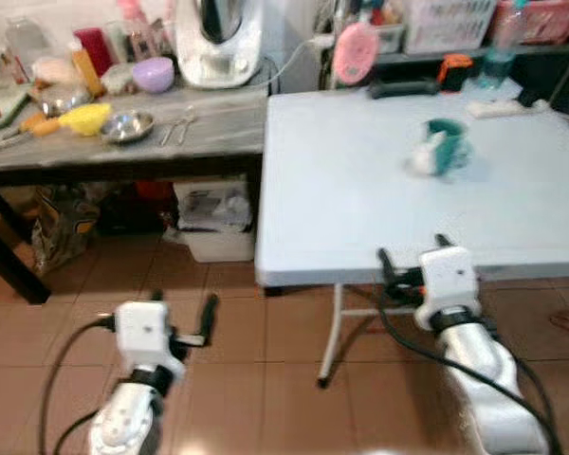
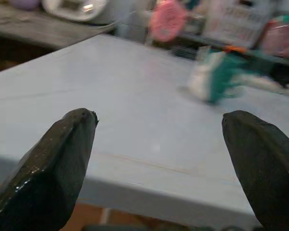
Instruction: Setting the table
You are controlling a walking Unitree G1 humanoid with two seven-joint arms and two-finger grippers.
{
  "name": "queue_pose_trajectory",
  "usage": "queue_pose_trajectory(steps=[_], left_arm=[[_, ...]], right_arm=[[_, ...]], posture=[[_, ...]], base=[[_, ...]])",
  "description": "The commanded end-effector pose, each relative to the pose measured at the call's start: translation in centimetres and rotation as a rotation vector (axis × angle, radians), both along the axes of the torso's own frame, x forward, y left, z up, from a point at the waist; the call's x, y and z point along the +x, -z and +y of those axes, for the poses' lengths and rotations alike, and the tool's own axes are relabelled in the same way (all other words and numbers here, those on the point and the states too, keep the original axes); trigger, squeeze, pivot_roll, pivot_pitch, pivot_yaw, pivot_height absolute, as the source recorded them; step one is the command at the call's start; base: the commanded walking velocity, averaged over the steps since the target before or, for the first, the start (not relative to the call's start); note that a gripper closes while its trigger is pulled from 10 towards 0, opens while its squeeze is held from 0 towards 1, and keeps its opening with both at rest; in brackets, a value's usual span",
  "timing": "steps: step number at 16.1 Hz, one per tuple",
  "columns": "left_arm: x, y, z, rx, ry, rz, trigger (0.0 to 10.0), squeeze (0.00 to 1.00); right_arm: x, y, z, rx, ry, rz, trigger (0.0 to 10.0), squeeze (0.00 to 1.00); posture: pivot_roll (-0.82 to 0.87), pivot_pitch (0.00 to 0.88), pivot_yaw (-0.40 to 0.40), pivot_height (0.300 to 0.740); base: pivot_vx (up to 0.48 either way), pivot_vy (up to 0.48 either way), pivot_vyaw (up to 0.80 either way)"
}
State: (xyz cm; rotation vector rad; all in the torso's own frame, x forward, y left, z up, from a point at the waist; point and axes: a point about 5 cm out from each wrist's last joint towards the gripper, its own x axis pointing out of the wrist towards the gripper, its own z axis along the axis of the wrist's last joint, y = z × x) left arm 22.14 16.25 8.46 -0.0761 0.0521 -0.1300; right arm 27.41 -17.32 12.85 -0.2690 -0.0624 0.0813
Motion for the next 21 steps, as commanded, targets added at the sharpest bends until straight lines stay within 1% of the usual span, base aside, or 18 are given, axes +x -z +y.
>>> queue_pose_trajectory(steps=[1, 12, 13, 14, 21], left_arm=[[0.01, -0.19, 0.89, 0.022, -0.02, -0.003, 10.0, 0.0], [0.33, -0.03, 0.82, 0.032, -0.01, 0.003, 10.0, 0.0], [0.37, -0.03, 0.83, 0.01, -0.025, 0.005, 10.0, 0.0], [0.37, -0.02, 0.83, 0.017, -0.025, 0.008, 10.0, 0.0], [0.46, -0.61, 0.58, -0.012, 0.024, -0.021, 10.0, 0.0]], right_arm=[[0.03, -0.59, 0.63, 0.014, -0.013, -0.025, 10.0, 0.0], [0.33, -0.48, 0.8, 0.007, -0.013, -0.025, 10.0, 0.0], [0.25, -0.27, 0.84, -0.001, -0.019, -0.02, 10.0, 0.0], [0.21, -0.25, 0.88, -0.004, -0.023, -0.02, 10.0, 0.0], [0.28, -0.03, 1.05, -0.001, -0.016, -0.017, 10.0, 0.0]], posture=[[-0.14, 0.022, 0.077, 0.74], [-0.13, 0.011, 0.073, 0.74], [-0.14, 0.01, 0.074, 0.74], [-0.14, 0.01, 0.074, 0.74], [-0.13, 0.011, 0.082, 0.74]], base=[[0.0, -0.48, 0.0], [0.0, -0.477, 0.0], [0.0, 0.0, 0.0], [0.0, 0.0, 0.0], [0.0, 0.0, 0.0]])
